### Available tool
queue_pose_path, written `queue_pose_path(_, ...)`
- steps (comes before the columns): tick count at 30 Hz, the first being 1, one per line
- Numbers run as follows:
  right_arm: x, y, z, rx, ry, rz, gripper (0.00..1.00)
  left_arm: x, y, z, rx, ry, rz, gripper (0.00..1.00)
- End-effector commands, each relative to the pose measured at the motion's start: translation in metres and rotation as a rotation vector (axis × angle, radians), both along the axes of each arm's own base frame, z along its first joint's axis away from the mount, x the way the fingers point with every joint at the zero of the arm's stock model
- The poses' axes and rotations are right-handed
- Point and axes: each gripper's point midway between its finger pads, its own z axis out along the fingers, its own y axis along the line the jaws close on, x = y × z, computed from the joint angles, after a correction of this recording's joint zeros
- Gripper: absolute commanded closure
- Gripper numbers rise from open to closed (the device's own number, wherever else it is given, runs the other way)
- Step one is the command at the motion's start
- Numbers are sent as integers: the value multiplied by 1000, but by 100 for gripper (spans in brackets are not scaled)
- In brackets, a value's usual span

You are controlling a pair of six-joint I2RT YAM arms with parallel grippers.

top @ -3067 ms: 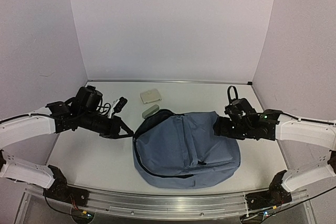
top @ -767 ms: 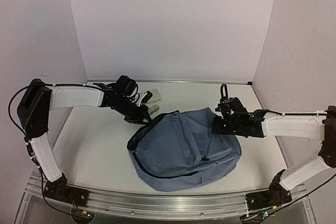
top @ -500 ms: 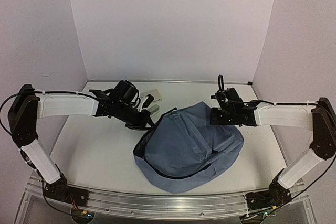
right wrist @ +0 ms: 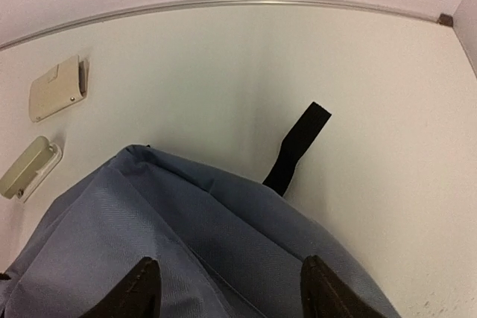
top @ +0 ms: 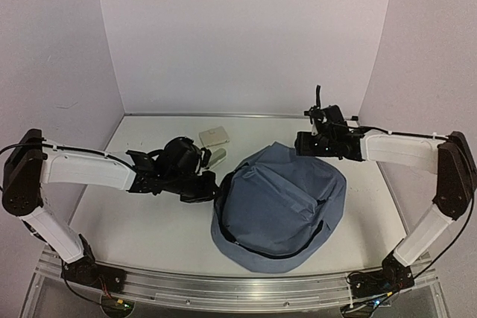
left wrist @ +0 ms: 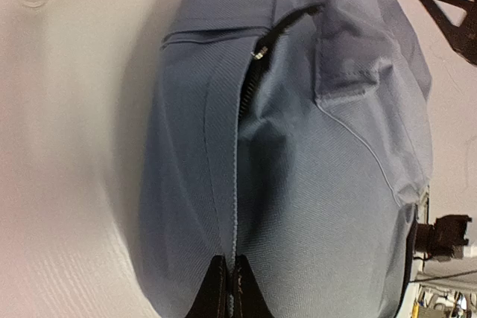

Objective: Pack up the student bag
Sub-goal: Zip the student bag at the center of the board.

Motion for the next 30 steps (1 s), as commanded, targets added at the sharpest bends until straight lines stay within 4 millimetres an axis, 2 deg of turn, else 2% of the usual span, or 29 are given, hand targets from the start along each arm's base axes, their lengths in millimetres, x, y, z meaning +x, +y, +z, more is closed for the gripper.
queue_pose_path(1, -19, -1, 86, 147, -134, 34, 27, 19, 27, 8, 52, -48, 186, 100)
queue_pose_path(4, -42, 5, 104, 234, -117, 94, 23, 20, 32, 3, 90, -44, 208, 100)
queue_pose_path(8, -76, 31, 109, 330, -71, 191, 21, 20, 35, -3, 117, -38, 213, 100)
queue_pose_path(12, -106, 69, 97, 332, -24, 250, 19, 18, 27, -2, 86, -34, 180, 100)
queue_pose_path(16, -124, 107, 80, 313, 29, 284, 22, 12, 18, 1, 30, -41, 116, 99)
queue_pose_path(20, -151, 153, 54, 246, 82, 385, 25, 2, 8, 4, -8, -51, 43, 93)
queue_pose_path(24, -153, 166, 32, 232, 124, 378, 31, -5, 0, 10, -71, -69, -9, 87)
queue_pose_path(27, -145, 172, 45, 250, 91, 359, 32, -8, 0, 10, -76, -68, -25, 84)
queue_pose_path(30, -130, 177, 59, 245, 36, 322, 32, -7, -6, 13, -100, -75, -37, 90)
